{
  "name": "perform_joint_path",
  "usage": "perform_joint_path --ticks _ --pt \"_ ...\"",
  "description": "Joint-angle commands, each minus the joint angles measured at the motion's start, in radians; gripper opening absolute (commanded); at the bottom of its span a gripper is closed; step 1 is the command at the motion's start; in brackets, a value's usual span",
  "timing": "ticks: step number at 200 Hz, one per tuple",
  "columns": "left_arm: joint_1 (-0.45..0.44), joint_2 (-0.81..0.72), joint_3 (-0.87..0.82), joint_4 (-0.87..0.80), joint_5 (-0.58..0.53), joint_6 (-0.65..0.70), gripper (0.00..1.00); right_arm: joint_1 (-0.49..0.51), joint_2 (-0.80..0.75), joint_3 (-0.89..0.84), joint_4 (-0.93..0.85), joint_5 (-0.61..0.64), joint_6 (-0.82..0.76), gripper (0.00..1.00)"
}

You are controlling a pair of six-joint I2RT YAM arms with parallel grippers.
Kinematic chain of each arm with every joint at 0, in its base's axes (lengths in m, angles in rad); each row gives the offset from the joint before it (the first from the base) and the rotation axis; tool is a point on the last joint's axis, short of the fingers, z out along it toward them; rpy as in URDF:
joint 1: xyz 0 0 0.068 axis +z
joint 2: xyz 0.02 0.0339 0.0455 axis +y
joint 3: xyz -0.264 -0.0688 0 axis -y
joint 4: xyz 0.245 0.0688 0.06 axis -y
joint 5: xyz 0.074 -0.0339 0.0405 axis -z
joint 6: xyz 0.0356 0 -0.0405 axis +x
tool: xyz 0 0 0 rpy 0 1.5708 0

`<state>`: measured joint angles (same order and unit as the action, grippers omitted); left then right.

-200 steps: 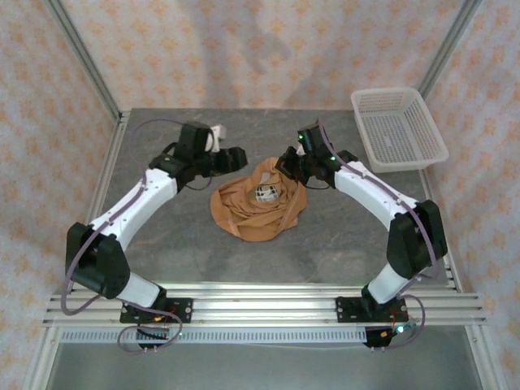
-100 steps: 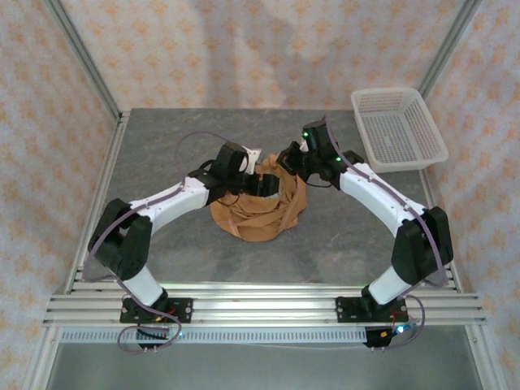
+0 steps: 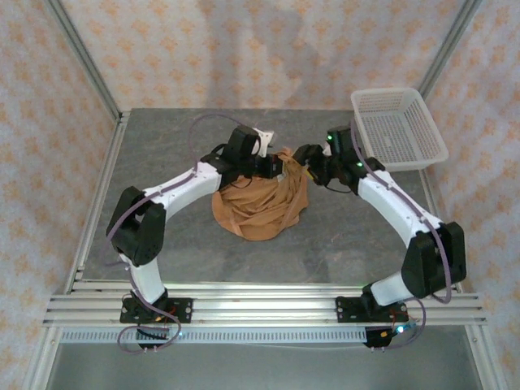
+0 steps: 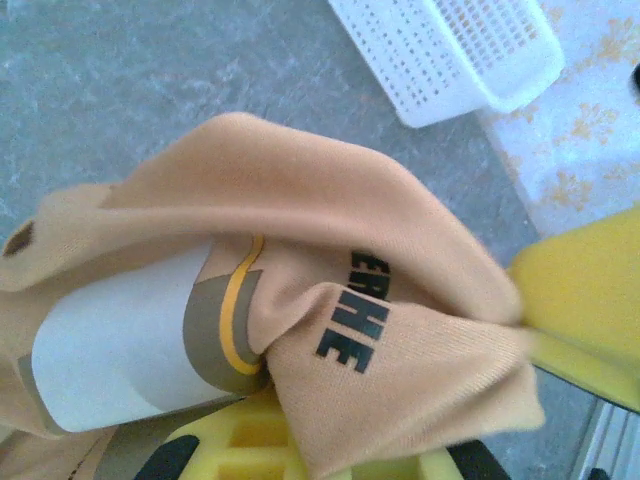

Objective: Fold the inside-out t-shirt

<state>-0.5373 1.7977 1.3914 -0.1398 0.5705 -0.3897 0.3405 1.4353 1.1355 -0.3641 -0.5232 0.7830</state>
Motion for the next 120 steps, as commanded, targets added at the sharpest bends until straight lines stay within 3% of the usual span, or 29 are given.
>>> perform_joint_path --ticks 1,31,72,114,120 --pt "0.018 -0.072 0.077 -0.090 0.013 0.028 0.00 0.002 -0.047 -0.085 -0.056 0.042 -0.075 0.63" --pt "0.018 -0.086 0.136 -0.129 0.037 0.010 0.00 0.035 -0.008 -0.144 0.058 0.017 -0.043 0.60" --pt "0.017 -0.111 0.181 -0.157 0.039 0.011 0.00 0.062 0.165 -0.105 0.136 0.090 -0.051 0.57" --pt "0.068 -0.107 0.471 -0.405 0.060 0.098 0.00 -0.055 0.286 -0.105 0.135 0.184 -0.060 0.01" --pt "0.084 -0.110 0.506 -0.422 0.077 0.097 0.00 -0.072 0.288 -0.112 0.142 0.187 -0.056 0.00"
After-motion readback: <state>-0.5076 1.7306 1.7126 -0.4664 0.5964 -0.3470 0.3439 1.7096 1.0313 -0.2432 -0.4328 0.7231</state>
